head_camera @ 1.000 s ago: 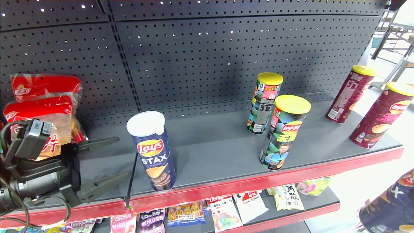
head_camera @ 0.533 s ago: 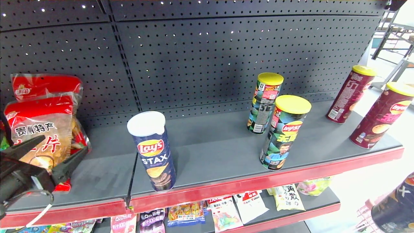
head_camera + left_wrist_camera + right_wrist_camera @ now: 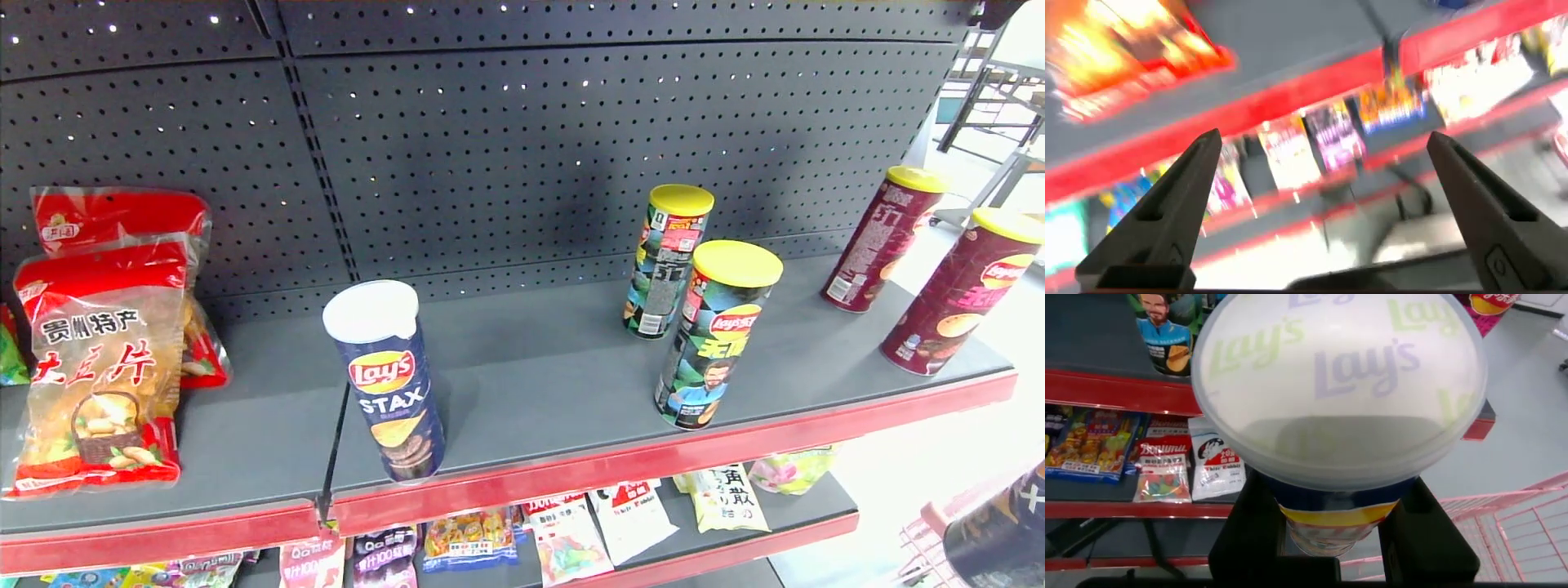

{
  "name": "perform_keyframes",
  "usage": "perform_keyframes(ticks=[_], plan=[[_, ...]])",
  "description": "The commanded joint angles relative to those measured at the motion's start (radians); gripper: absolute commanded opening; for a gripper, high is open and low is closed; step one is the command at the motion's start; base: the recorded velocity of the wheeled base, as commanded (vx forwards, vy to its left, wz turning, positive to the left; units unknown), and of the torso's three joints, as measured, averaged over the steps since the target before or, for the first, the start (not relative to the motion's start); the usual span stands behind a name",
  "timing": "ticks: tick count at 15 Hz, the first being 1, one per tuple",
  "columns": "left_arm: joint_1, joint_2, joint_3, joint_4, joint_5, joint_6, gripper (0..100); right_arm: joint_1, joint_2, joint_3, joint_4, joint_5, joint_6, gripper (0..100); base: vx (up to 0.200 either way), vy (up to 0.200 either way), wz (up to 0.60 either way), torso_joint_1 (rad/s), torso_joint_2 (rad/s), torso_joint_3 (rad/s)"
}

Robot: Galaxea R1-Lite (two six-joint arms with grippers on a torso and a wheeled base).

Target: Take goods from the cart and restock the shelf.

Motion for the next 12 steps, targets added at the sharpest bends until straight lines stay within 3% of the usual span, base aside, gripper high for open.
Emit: perform_keyframes(ticks=[1,6,9,10,12], plan=[[-0.004,-0.108,-0.017,-0.011,0.000,0.010,100,0.002,0.003,-0.002,-0.004,0.008,-0.001,0,0.000,0.000,0.00,0.000,0.00,0.000],[-0.004,-0.101,-0.007,-0.014,0.000,0.025,100,0.002,0.011,-0.007,-0.005,0.006,-0.003,0,0.000,0.000,0.00,0.000,0.00,0.000],[-0.004,-0.103,-0.001,-0.014,0.000,0.040,100,0.002,0.011,-0.008,-0.005,0.003,-0.003,0,-0.200,0.000,0.00,0.012,0.00,-0.001],[-0.004,-0.103,-0.001,-0.014,0.000,0.040,100,0.002,0.011,-0.008,-0.005,0.003,-0.003,0,0.000,0.000,0.00,0.000,0.00,0.000],[-0.004,-0.114,0.005,-0.015,-0.001,0.074,100,-0.001,0.011,-0.008,-0.005,0.000,-0.003,0,0.000,0.000,0.00,0.000,0.00,0.000]])
